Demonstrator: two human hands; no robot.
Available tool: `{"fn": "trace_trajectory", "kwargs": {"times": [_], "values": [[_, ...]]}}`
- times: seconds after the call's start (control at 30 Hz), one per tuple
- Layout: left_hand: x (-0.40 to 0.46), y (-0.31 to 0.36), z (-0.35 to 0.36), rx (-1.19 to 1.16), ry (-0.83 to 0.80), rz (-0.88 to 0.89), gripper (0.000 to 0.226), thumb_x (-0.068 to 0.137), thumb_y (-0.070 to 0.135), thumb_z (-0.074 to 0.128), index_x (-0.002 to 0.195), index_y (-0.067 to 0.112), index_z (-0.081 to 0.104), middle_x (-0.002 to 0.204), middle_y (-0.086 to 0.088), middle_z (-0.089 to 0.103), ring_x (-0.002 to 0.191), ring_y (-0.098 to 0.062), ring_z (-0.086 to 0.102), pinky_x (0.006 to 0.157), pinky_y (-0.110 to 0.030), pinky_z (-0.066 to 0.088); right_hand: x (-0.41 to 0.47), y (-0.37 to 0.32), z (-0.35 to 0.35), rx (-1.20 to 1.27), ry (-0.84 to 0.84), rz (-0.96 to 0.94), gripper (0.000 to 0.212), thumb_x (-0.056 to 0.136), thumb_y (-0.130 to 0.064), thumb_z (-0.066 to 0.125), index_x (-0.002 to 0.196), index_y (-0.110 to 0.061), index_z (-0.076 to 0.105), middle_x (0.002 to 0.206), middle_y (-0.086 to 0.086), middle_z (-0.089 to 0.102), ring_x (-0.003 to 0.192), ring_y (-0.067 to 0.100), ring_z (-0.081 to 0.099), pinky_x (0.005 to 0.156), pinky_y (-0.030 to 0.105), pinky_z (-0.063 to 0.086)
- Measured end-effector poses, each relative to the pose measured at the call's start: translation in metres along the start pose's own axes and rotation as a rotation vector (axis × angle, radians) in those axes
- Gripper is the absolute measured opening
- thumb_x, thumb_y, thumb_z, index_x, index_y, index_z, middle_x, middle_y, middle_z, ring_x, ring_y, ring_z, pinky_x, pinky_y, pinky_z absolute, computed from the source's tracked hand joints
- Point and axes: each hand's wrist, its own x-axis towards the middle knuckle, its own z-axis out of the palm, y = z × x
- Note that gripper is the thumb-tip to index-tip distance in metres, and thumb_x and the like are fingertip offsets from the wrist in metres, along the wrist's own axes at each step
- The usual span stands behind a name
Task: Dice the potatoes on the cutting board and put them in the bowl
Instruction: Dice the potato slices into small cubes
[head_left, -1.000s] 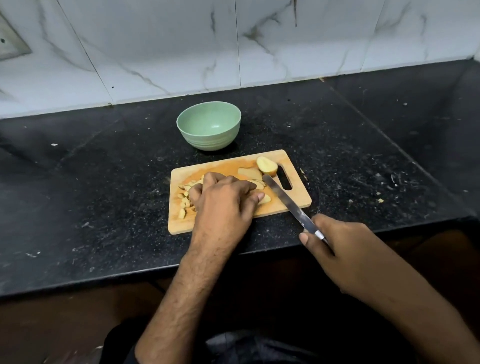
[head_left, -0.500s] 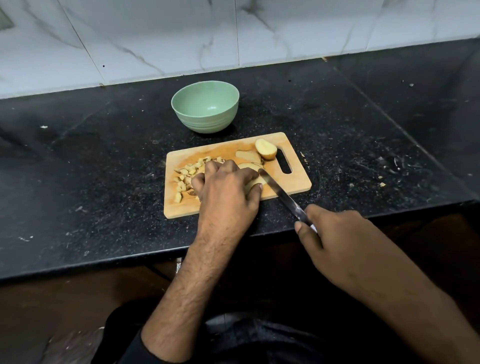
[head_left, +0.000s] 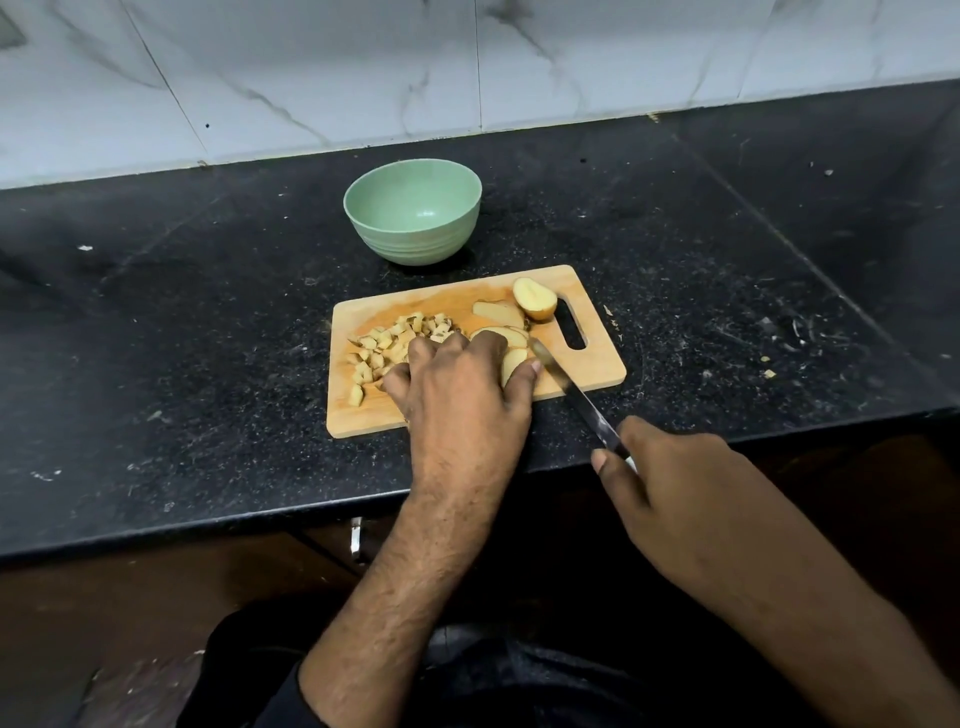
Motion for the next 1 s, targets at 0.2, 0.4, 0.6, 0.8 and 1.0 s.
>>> {"fn": "trace_trajectory", "kwargs": {"times": [0.2, 0.4, 0.6, 0.8, 1.0], "values": [[0.003, -0.01, -0.016, -0.082, -0.217, 0.017, 0.035, 0.096, 0.043, 0.061, 0.13, 0.035, 0.061, 0.115, 0.013, 0.066, 0.116, -0.017, 0.041, 0.083, -0.035, 0.017, -0.002, 0.0, 0.004, 0.032, -0.036, -0.014, 0.024, 0.104, -0.046, 0.037, 0.091, -0.028, 0.047, 0.067, -0.006, 0.055, 0.053, 0.004, 0.05, 0.045, 0.019, 0.03], [0.005, -0.01, -0.013, -0.051, -0.208, 0.044, 0.034, 0.092, 0.038, 0.067, 0.126, 0.036, 0.065, 0.114, 0.012, 0.064, 0.112, -0.016, 0.04, 0.084, -0.036, 0.019, 0.006, -0.014, 0.016, 0.029, -0.016, -0.053, 0.028, 0.105, -0.045, 0.032, 0.088, -0.024, 0.04, 0.073, -0.005, 0.052, 0.064, 0.011, 0.049, 0.05, 0.024, 0.03], [0.005, -0.012, -0.011, -0.014, -0.153, 0.01, 0.033, 0.093, 0.043, 0.065, 0.125, 0.034, 0.066, 0.122, 0.007, 0.059, 0.116, -0.018, 0.037, 0.087, -0.038, 0.021, 0.015, -0.014, 0.01, 0.005, -0.009, -0.053, 0.032, 0.104, -0.048, 0.03, 0.082, -0.026, 0.036, 0.074, -0.005, 0.05, 0.069, 0.016, 0.049, 0.058, 0.034, 0.035], [0.007, -0.013, -0.011, 0.014, -0.177, 0.032, 0.04, 0.092, 0.049, 0.062, 0.13, 0.035, 0.062, 0.13, 0.009, 0.053, 0.12, -0.016, 0.035, 0.09, -0.039, 0.023, 0.01, -0.013, -0.001, 0.027, 0.001, -0.054, 0.036, 0.104, -0.049, 0.03, 0.078, -0.025, 0.035, 0.07, -0.003, 0.053, 0.064, 0.013, 0.05, 0.054, 0.03, 0.035], [0.006, -0.012, -0.008, -0.032, -0.15, 0.007, 0.042, 0.09, 0.046, 0.066, 0.13, 0.032, 0.062, 0.128, 0.009, 0.057, 0.119, -0.016, 0.037, 0.093, -0.04, 0.024, 0.009, -0.02, 0.004, -0.037, -0.005, -0.084, 0.029, 0.105, -0.045, 0.027, 0.083, -0.027, 0.033, 0.073, -0.004, 0.051, 0.067, 0.017, 0.05, 0.057, 0.032, 0.035]]}}
